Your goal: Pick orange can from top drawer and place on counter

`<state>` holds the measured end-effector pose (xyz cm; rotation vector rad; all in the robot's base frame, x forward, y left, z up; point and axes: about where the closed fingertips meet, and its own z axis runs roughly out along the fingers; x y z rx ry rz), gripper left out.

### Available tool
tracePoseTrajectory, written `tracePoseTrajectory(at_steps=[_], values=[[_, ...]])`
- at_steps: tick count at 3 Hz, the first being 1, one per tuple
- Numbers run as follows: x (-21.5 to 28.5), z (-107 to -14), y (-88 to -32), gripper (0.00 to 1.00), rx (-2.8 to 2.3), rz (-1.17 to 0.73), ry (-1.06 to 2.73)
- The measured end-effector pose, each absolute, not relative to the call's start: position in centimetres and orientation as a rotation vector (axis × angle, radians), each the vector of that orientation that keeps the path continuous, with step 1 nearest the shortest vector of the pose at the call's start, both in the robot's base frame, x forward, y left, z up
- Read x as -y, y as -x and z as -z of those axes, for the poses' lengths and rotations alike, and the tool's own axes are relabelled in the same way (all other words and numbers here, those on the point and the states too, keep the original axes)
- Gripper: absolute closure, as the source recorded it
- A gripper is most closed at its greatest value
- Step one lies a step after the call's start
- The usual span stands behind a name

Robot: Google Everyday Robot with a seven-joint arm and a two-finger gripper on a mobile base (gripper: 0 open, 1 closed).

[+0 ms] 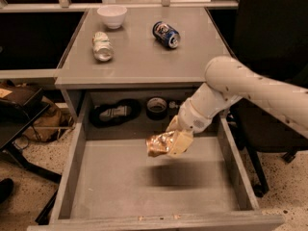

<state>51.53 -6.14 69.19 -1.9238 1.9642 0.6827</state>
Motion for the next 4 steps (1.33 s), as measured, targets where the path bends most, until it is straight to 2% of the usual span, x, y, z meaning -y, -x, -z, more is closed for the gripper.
tracePoseTrajectory(at_steps=[1, 3, 4], values=[[5.8, -76.4, -53.6, 1.00, -1.916, -0.539, 1.970], [5.7, -77.1, -54.3, 1.00, -1.905, -0.523, 1.981], [5.9, -79.8, -57.4, 1.00, -1.893, -0.455, 1.989]])
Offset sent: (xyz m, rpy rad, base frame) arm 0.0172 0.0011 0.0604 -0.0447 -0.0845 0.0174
